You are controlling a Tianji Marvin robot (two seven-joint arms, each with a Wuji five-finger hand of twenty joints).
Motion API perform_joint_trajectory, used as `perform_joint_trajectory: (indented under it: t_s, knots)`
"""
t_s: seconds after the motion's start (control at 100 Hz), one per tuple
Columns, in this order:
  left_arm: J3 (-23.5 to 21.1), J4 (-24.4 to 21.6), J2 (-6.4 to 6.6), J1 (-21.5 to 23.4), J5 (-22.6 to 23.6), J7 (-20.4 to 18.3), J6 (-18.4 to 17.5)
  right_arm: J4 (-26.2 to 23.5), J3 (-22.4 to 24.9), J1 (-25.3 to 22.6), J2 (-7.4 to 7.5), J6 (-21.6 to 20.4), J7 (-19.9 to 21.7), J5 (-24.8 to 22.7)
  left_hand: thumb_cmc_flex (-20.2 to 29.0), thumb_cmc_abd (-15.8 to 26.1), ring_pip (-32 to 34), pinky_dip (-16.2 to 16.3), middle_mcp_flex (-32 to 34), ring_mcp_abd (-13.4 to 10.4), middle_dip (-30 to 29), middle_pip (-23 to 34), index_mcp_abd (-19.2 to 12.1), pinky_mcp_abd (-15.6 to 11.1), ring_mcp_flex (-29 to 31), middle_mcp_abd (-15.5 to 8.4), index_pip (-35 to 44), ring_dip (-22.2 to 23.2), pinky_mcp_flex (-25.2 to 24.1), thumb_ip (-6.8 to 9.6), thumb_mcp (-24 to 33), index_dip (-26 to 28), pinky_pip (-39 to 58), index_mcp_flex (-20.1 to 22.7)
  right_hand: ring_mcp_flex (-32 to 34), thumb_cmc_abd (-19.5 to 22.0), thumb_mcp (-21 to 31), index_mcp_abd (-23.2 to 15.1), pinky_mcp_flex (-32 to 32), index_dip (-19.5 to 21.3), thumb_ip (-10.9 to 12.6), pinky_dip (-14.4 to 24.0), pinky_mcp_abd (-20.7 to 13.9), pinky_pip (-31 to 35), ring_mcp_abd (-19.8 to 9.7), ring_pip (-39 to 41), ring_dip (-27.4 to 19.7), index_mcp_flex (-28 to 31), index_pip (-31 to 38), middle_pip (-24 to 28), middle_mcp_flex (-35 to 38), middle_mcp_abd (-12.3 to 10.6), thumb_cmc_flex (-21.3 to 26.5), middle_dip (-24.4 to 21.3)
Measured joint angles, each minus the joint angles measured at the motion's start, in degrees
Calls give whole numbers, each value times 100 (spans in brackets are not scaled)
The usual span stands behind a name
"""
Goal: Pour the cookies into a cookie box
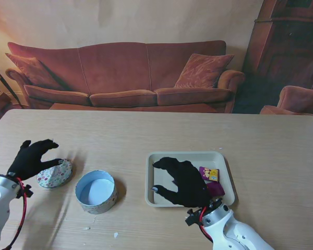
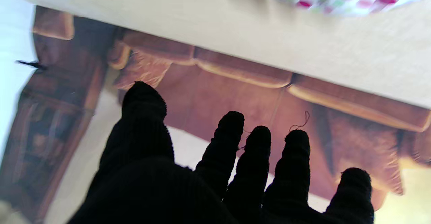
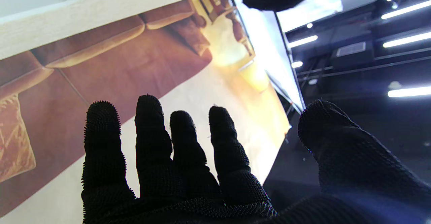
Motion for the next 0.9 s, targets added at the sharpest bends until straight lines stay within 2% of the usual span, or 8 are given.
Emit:
perform_joint_trajectory:
  t_s: [0.16, 0.27, 0.31, 0.42, 0.52, 0.63, 0.82, 0.9]
  knots:
    - [-422, -1124, -16, 725, -48, -252, -434, -161, 227, -159, -6, 210, -39, -220, -2, -6, 17, 618, 25, 64, -17, -65, -56, 267, 85, -9, -160, 89, 504, 0, -1, -52, 709, 1, 0, 0, -11, 0, 16, 0, 0, 0, 0, 0, 0, 0, 0, 8, 0, 0, 0, 0, 0, 0]
    - [-484, -1678, -17, 1132, -124, -292, -516, -768, 491, -545, 7, 1677, -9, -808, -4, -22, 102, 847, 316, 134, -23, -110, -84, 410, 374, -37, -207, 149, 586, 0, -1, -78, 1349, 134, 0, 0, -51, -48, 104, -4, 0, 0, 4, 79, 4, 0, 0, 105, -44, 0, 2, -1, 86, 0]
    - [-470, -1809, -21, 1226, -260, -317, -520, -969, 637, -695, 6, 1976, 18, -860, -4, -22, 102, 837, 307, 140, -52, -130, -83, 411, 371, -34, -225, 149, 543, 0, -1, -93, 1522, 126, 0, -10, -53, -48, 105, -31, 0, 0, 4, 121, 6, 0, 0, 208, -26, 0, 2, -1, 148, 0]
    - [-466, -2317, -24, 1468, -851, -989, -508, -1118, 1063, -889, -24, 1861, 81, -486, -4, -22, 102, 773, 308, 181, -55, -142, -90, 409, 368, -7, -215, 149, 494, 0, -1, -101, 1980, 124, 0, -26, -75, -56, 107, 5, 0, 9, 2, 210, 6, 0, 0, 362, -29, 0, 3, -1, 149, -1]
    - [-348, -2654, -18, 1569, -633, -888, -523, -1183, 1488, -1013, -46, 1924, 442, -555, -5, -22, 102, 684, 308, 181, -55, -141, -85, 409, 369, -7, -184, 149, 429, 0, -1, -18, 2182, 124, 0, -112, -95, -60, 97, 96, 0, 60, 0, 272, 6, 0, 0, 421, -44, 0, 3, -1, 149, -1]
    - [-142, -2964, -3, 1691, -812, -906, -523, -1210, 1848, -1125, -26, 2120, 796, -658, -5, -23, 145, 671, 308, 181, -55, -141, -79, 409, 369, -7, -188, 149, 429, 0, -1, -18, 2294, 124, 0, -163, -56, -60, 88, 208, 0, 88, -9, 406, 6, 0, 0, 421, -20, 10, 3, -1, 149, -1]
    - [159, -3360, -6, 1905, -897, -962, -515, -769, 2114, -1114, 40, 2167, 676, -958, -6, -23, 155, 613, 308, 181, -55, -140, -86, 409, 369, -7, -211, 149, 429, 0, -1, -18, 2446, 123, 134, -301, 91, -63, 370, 488, 0, 291, -142, 970, 6, 206, 162, 422, -12, 185, 125, -2, 148, 85]
    - [343, -3392, -16, 1963, -847, -714, -515, -506, 2126, -1075, 71, 2259, 710, -949, -6, -22, 157, 603, 308, 181, -55, -133, -86, 409, 369, -7, -211, 149, 429, 0, -1, -18, 2461, 123, 240, -347, 79, -63, 450, 547, 0, 346, -143, 1130, 6, 354, 230, 422, -11, 316, 183, -2, 147, 113]
